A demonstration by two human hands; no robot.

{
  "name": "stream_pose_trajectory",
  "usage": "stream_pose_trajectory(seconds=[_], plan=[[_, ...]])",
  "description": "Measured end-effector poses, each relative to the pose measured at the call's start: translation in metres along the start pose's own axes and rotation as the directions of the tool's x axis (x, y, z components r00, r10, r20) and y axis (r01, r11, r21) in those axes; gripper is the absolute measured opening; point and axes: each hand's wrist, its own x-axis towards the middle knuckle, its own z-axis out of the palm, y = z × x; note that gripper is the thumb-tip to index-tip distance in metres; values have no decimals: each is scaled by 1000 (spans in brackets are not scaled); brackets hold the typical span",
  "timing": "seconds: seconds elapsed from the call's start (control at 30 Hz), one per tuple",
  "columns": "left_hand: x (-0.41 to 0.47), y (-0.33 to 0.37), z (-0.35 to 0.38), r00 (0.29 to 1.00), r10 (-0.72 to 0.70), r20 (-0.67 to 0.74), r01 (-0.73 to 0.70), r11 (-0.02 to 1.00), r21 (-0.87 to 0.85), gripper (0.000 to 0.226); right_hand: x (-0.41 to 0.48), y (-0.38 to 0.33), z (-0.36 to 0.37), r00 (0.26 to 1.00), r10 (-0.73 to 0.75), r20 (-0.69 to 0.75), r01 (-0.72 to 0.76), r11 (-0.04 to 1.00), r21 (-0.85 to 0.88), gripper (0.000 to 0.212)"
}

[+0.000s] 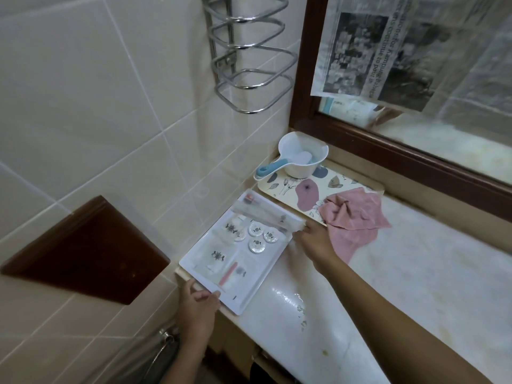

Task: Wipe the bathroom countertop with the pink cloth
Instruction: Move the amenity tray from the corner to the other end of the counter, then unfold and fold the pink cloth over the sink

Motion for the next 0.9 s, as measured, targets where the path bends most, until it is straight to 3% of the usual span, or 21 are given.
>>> stream_pose_trajectory(seconds=[0.1, 0.23, 0.3, 0.4, 0.5, 0.63, 0.7, 0.77, 0.9], plan=[[2, 5, -2, 1000, -27, 4, 27, 1000, 3, 58, -2, 0, 7, 1000, -14, -14, 14, 1000, -27, 6], [-1, 9, -3, 1000, -15, -9, 15, 999, 29, 59, -4, -13, 3, 1000, -23, 10, 23, 1000, -7, 14], [-3, 11, -4, 999, 35, -31, -33, 998, 55, 63, -3, -17, -4, 998, -65, 24, 68, 991, -114, 23], [-5, 12, -7, 989, 138, -52, -131, 985, 117, 64, -2, -16, -21, 992, -92, 92, 117, 941, -317, 15], [-8, 17, -9, 970, 233, -73, -215, 957, 195, 54, 3, -11, -46, 983, -176, 50, 181, 885, -429, 12], [-14, 25, -8, 925, 377, -40, -358, 902, 242, 39, 19, -13, -78, 951, -263, -160, 140, 833, -536, 28], [-17, 31, -5, 912, 409, -6, -397, 888, 233, 35, 29, -8, -92, 949, -273, -160, 85, 707, -702, 48], [-21, 38, -1, 903, 428, 21, -422, 881, 213, 32, 41, 8, -103, 975, -188, -117, 17, 591, -806, 60], [-25, 52, 8, 891, 449, 60, -453, 876, 166, 28, 40, 16, -110, 987, -153, -39, 67, 633, -771, 33]])
